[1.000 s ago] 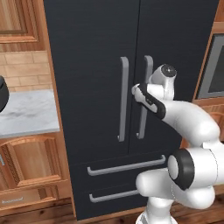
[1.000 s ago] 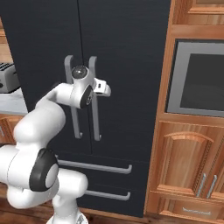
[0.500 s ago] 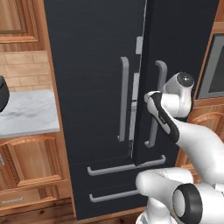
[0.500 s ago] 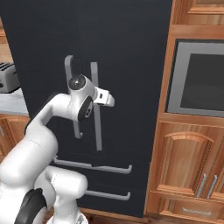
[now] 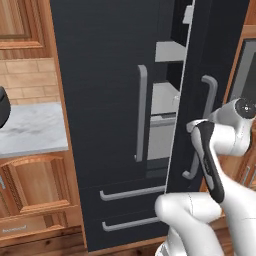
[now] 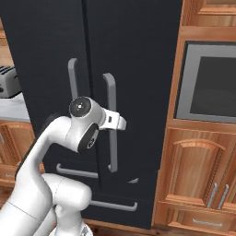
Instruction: Open the fridge, grab two sodas, and place both sodas inside the bowl with ice on the dining counter.
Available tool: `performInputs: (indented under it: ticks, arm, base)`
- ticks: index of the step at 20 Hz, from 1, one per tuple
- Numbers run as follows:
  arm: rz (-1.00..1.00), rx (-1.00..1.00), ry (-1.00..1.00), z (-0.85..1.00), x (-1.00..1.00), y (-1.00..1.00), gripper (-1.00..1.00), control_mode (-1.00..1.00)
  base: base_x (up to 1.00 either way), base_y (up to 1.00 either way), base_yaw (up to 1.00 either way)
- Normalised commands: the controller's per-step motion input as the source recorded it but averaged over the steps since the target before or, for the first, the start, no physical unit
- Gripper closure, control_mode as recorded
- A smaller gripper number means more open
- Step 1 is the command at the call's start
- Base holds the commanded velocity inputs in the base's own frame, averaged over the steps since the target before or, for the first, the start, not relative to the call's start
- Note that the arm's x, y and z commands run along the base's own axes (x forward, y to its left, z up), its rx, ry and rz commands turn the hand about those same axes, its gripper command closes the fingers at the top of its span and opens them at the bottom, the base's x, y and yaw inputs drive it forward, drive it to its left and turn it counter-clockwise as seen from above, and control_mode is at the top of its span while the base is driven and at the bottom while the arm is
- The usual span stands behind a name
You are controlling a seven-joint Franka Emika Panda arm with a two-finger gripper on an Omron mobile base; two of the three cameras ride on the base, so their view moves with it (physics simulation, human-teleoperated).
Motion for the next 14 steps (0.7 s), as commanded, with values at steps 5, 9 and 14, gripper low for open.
performInputs:
  ticks: [5, 9, 14]
  arm:
    - [-0.02, -0.08, 0.02, 0.37, -0.96, 0.00, -1.00, -1.00]
    - [0.00, -0.11, 0.00, 0.80, -0.96, 0.11, -1.00, -1.00]
    - [0.02, -0.20, 0.00, 0.84, -0.49, 0.61, -1.00, -1.00]
  base:
    - [0.00, 0.00, 0.00]
    - [0.00, 0.00, 0.00]
    - [0.00, 0.00, 0.00]
